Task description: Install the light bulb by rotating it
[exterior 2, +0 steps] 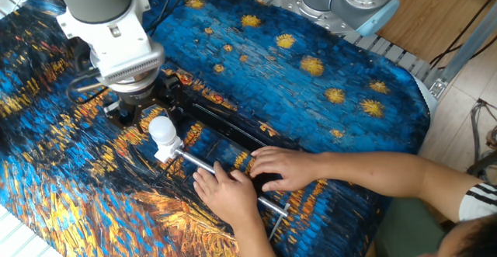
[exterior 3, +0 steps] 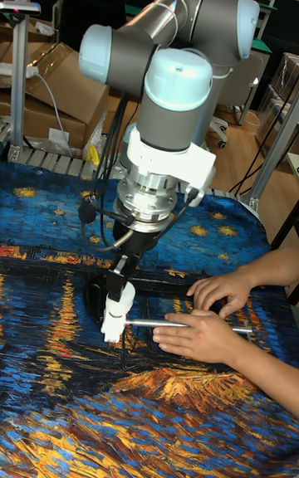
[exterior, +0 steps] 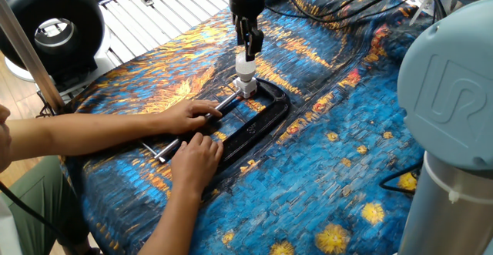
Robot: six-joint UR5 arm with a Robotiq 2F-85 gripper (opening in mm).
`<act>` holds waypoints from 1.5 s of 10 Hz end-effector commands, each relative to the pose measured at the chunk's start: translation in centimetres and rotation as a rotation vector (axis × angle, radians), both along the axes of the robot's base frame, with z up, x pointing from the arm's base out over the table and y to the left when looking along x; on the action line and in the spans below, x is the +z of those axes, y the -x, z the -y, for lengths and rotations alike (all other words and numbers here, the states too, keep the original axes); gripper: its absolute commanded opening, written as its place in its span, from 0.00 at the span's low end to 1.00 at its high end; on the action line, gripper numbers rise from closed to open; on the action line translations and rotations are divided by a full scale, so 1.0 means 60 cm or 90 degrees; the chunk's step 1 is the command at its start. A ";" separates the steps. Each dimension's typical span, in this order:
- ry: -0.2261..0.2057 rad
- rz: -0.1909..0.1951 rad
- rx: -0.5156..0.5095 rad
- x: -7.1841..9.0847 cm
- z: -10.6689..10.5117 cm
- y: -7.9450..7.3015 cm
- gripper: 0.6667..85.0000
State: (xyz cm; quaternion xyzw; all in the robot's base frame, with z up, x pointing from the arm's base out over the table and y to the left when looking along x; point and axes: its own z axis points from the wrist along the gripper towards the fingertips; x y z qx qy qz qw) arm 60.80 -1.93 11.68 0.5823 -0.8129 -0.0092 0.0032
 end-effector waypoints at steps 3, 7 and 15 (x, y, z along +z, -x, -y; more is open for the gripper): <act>-0.011 0.001 0.026 -0.016 -0.006 0.006 0.67; -0.012 0.003 0.033 -0.027 -0.012 0.009 0.66; 0.007 0.016 -0.006 -0.028 0.002 0.003 0.43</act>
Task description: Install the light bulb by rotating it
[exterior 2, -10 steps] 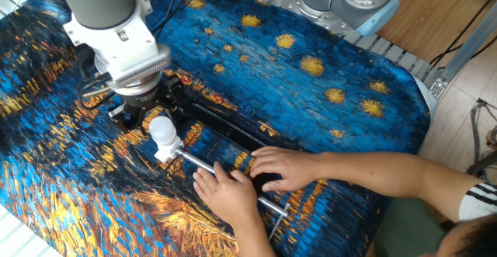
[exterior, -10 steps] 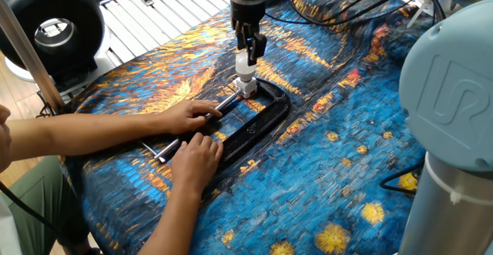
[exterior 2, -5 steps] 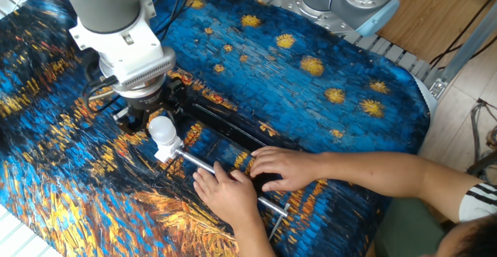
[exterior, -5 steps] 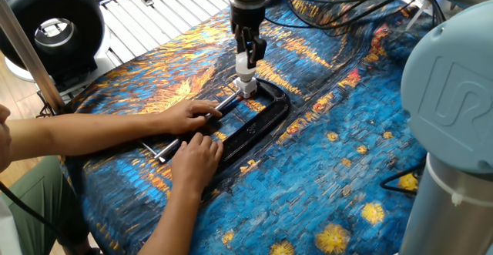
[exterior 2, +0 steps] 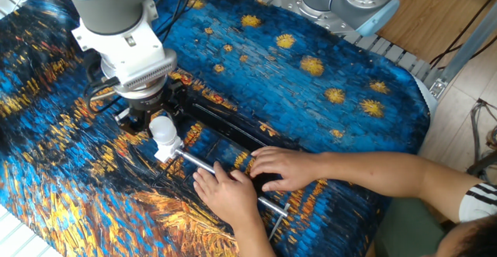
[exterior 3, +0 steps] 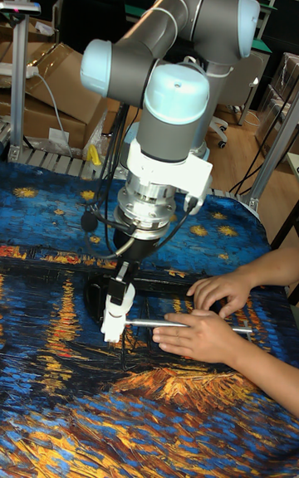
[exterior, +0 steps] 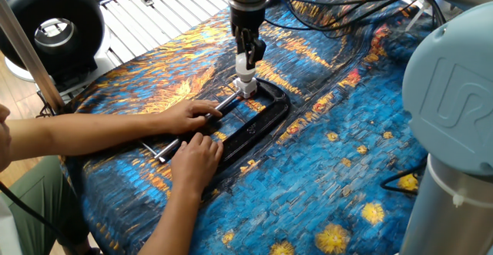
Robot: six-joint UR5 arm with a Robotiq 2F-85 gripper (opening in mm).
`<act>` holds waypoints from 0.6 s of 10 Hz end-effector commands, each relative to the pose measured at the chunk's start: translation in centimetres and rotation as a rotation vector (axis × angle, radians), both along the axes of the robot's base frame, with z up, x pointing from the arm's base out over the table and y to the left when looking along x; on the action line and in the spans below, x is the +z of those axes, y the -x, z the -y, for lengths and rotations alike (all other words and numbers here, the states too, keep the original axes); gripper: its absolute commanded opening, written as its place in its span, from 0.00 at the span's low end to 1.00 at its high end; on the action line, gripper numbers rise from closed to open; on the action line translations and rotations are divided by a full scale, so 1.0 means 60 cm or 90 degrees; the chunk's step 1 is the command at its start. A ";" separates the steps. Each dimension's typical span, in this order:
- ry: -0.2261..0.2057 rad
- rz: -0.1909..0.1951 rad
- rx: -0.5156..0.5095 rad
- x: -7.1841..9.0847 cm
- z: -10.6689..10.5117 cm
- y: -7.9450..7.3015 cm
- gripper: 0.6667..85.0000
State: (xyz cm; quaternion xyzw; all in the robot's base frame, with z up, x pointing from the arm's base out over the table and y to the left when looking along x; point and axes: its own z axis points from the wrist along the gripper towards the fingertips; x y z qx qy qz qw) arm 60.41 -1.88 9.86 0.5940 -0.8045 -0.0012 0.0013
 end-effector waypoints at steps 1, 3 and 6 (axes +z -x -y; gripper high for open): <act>0.000 0.014 -0.042 0.004 0.003 -0.007 0.41; 0.004 0.024 -0.124 0.008 0.006 -0.009 0.36; -0.017 0.035 -0.291 0.000 -0.004 -0.010 0.28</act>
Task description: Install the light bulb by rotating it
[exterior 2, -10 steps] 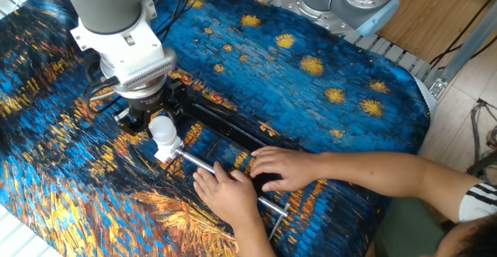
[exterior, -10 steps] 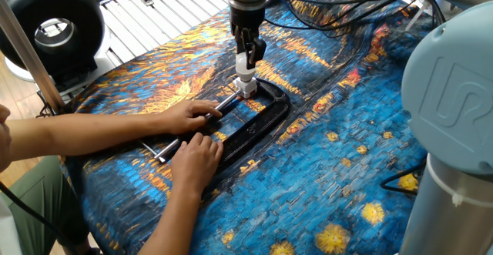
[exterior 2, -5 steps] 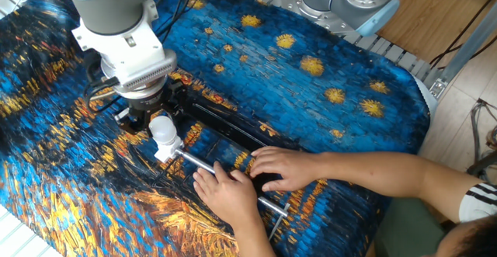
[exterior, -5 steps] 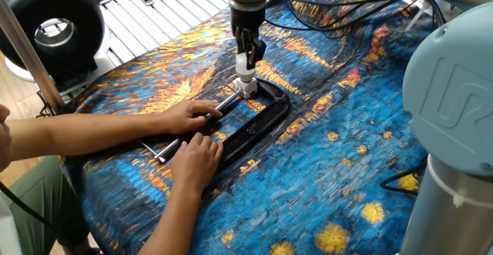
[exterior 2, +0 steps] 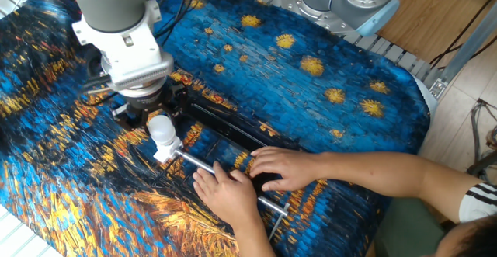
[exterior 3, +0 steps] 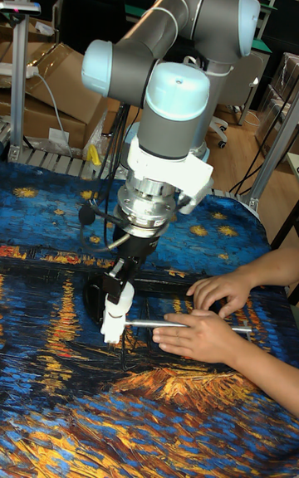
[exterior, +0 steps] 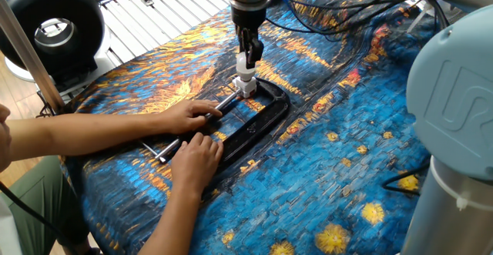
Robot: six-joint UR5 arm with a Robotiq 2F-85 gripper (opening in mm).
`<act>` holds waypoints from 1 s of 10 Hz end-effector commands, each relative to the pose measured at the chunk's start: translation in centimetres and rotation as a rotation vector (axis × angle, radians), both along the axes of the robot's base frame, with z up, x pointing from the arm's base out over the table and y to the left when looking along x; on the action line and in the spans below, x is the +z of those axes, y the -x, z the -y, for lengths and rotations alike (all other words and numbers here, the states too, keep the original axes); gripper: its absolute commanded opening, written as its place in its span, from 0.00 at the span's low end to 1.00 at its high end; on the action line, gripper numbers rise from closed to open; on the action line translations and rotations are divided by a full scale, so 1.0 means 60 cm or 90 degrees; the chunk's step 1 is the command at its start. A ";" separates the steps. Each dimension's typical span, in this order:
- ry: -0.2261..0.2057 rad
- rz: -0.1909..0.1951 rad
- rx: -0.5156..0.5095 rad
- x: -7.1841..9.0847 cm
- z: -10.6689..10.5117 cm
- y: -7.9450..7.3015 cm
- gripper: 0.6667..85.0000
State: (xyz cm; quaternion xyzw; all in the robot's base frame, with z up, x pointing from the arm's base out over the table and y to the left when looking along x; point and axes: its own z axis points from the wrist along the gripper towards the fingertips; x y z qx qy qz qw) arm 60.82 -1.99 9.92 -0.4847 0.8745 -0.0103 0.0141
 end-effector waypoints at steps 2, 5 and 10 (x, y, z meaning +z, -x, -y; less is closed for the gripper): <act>-0.033 0.012 -0.216 -0.003 -0.008 -0.003 0.26; -0.059 -0.002 -0.319 0.005 -0.008 -0.005 0.23; -0.074 0.012 -0.426 -0.005 -0.009 -0.021 0.20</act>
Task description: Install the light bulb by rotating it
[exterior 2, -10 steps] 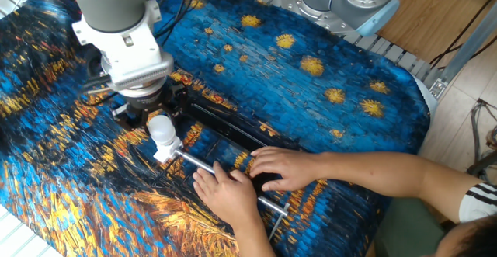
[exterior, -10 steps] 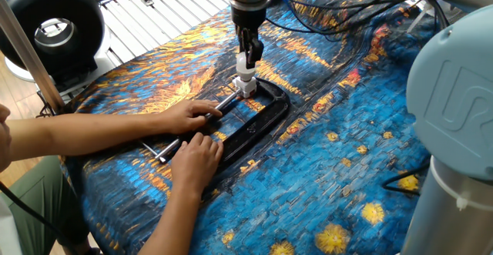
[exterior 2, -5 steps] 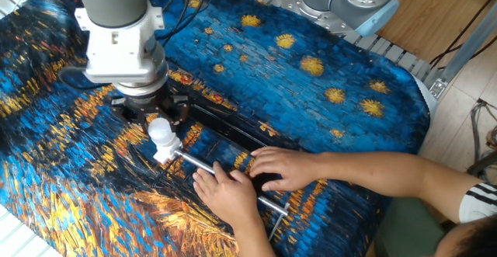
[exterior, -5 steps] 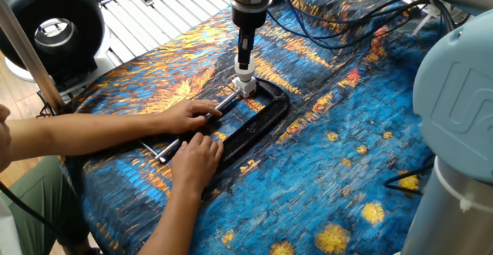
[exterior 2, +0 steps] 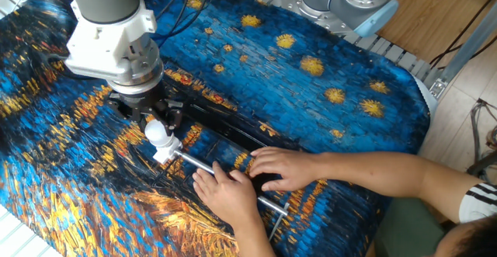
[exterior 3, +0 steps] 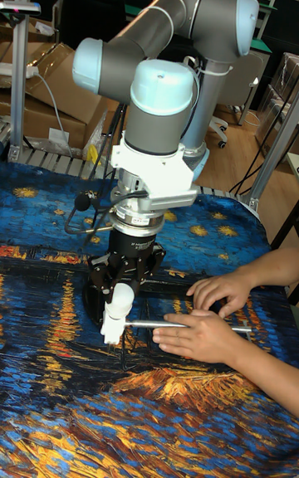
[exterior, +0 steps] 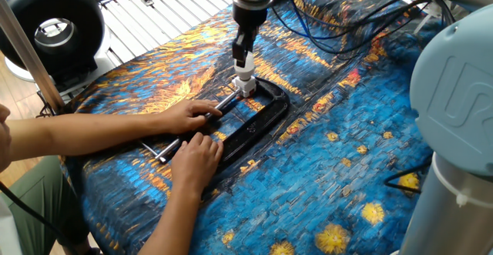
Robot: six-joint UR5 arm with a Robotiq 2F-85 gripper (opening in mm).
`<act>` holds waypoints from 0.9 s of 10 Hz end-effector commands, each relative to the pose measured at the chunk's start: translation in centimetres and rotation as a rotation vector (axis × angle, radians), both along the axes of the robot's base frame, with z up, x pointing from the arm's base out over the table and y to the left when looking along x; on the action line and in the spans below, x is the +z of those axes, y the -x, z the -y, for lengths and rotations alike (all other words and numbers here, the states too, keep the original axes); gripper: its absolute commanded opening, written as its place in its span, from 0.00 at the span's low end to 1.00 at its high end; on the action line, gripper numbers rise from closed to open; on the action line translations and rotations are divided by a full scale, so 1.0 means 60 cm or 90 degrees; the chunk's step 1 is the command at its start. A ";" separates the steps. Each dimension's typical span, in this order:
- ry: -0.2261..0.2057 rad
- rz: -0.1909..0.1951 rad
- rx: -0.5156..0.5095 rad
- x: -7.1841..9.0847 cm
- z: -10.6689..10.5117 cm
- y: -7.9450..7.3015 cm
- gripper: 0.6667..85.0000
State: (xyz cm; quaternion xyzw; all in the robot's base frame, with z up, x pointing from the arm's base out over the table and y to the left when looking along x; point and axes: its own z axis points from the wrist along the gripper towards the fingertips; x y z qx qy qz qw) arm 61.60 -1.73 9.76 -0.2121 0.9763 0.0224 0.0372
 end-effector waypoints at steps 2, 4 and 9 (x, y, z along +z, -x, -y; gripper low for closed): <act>-0.025 -0.009 -0.044 0.000 -0.009 0.002 0.37; -0.023 -0.043 -0.007 0.016 0.013 0.022 0.56; -0.037 -0.063 -0.016 0.021 -0.004 0.026 0.66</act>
